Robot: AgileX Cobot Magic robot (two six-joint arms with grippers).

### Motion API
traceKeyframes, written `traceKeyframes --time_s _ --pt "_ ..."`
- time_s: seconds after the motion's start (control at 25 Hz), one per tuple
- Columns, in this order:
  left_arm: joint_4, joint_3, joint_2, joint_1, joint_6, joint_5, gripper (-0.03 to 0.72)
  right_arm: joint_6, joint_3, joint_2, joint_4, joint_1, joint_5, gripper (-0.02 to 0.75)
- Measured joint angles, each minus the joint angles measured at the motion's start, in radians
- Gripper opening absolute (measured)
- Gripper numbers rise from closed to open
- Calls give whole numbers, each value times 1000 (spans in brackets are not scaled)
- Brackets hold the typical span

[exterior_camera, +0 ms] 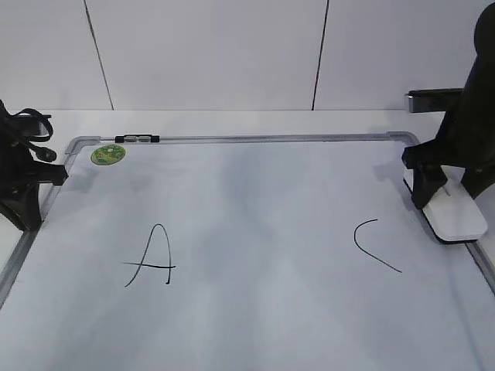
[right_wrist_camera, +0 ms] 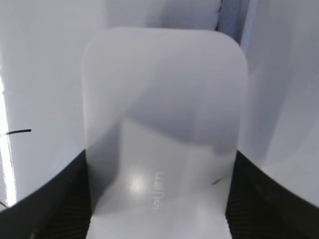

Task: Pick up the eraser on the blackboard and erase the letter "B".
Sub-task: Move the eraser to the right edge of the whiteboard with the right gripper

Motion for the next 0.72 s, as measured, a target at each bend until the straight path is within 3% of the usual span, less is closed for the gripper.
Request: traceKeyframes --time_s 0.72 --pt "0 0 0 0 0 0 19 0 0 0 10 0 -7 533"
